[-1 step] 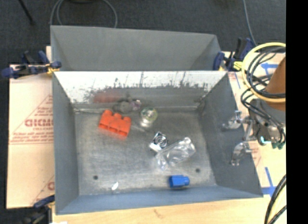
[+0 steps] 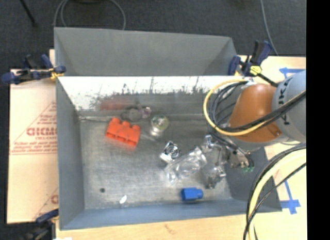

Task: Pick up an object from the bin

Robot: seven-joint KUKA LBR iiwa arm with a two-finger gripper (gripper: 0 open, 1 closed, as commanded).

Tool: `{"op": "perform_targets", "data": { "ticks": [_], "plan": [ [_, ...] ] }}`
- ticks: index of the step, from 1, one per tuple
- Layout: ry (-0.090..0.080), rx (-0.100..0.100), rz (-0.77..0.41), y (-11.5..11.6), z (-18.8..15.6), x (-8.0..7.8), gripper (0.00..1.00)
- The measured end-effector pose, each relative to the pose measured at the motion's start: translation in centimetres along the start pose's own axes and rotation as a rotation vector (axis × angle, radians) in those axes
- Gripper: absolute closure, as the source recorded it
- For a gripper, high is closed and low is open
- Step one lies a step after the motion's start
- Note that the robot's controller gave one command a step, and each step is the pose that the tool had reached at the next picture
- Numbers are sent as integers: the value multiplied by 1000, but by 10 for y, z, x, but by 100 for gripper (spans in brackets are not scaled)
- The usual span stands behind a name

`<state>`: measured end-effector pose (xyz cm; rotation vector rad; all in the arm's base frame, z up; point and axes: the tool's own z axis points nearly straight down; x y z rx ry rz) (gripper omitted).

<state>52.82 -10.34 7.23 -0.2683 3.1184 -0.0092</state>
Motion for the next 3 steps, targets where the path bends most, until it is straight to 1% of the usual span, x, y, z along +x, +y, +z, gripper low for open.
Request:
{"op": "perform_targets", "data": {
  "ticks": [1, 2, 3],
  "plan": [
    [-1, 0, -76, 53, -2, -15, 0],
    [-2, -1, -99, 100, -3, -25, 0],
    [-3, -1, -103, 99, -4, -26, 100]
  ]
}}
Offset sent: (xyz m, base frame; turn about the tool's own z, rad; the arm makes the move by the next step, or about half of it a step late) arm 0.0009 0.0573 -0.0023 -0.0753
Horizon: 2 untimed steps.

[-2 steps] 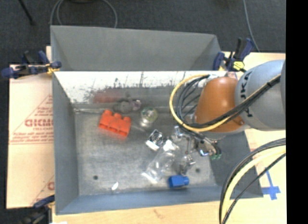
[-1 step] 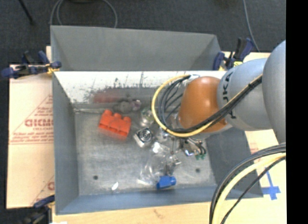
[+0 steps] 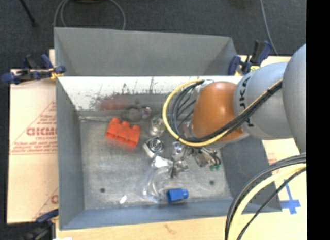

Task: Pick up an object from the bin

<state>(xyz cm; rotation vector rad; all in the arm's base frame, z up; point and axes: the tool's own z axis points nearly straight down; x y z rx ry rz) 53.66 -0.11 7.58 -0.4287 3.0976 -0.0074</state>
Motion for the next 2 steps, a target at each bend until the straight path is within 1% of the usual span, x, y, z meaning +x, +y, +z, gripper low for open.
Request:
{"op": "perform_targets", "data": {
  "ticks": [1, 2],
  "plan": [
    [-13, 5, -237, 24, -2, 15, 100],
    [-3, -3, -248, 21, -3, 14, 100]
  ]
}}
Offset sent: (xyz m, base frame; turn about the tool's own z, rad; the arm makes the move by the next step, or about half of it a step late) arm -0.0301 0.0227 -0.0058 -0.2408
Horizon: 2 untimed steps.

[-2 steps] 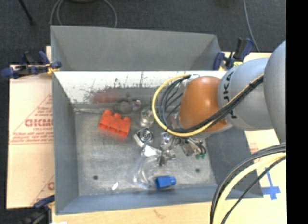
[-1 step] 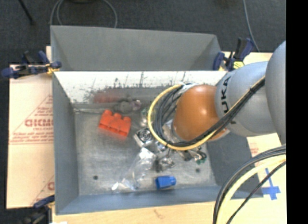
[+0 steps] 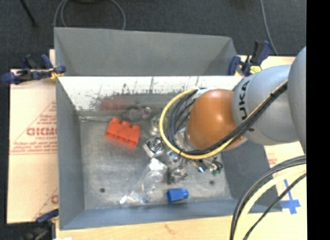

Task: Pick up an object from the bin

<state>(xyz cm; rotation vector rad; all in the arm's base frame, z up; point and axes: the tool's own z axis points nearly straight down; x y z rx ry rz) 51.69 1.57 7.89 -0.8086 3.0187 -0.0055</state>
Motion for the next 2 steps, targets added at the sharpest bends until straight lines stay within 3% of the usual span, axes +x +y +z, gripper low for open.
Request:
{"op": "perform_targets", "data": {
  "ticks": [1, 2],
  "plan": [
    [-3, 1, -4, 0, 0, -1, 0],
    [8, -5, 318, 28, -53, -35, 0]
  ]
}}
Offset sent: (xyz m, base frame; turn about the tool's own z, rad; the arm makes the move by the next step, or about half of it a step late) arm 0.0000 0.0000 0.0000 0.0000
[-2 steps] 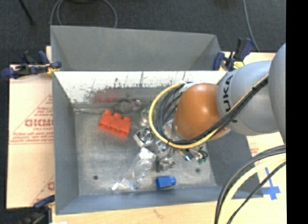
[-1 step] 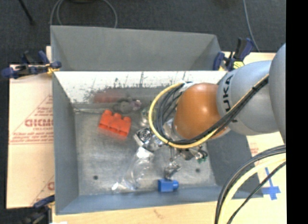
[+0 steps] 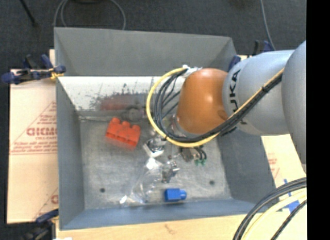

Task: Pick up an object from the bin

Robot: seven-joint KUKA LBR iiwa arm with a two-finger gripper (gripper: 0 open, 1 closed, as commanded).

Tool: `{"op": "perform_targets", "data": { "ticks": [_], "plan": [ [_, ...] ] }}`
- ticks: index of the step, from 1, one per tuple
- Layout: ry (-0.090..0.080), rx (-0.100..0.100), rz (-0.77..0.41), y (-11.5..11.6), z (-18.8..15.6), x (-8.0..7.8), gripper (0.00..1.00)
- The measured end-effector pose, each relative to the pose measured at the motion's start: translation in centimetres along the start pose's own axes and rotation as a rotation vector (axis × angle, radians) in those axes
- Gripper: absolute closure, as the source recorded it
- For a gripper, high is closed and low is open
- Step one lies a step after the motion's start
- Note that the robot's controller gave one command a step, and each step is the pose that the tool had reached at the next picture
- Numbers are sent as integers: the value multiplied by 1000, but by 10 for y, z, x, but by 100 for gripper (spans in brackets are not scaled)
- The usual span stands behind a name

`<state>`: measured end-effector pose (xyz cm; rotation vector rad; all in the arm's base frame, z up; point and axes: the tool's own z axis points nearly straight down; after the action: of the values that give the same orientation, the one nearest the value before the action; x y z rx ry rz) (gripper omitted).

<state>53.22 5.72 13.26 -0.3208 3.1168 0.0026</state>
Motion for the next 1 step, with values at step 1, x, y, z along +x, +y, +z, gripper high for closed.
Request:
{"op": "perform_targets", "data": {
  "ticks": [1],
  "plan": [
    [0, 3, -198, -57, 30, -104, 0]
  ]
}}
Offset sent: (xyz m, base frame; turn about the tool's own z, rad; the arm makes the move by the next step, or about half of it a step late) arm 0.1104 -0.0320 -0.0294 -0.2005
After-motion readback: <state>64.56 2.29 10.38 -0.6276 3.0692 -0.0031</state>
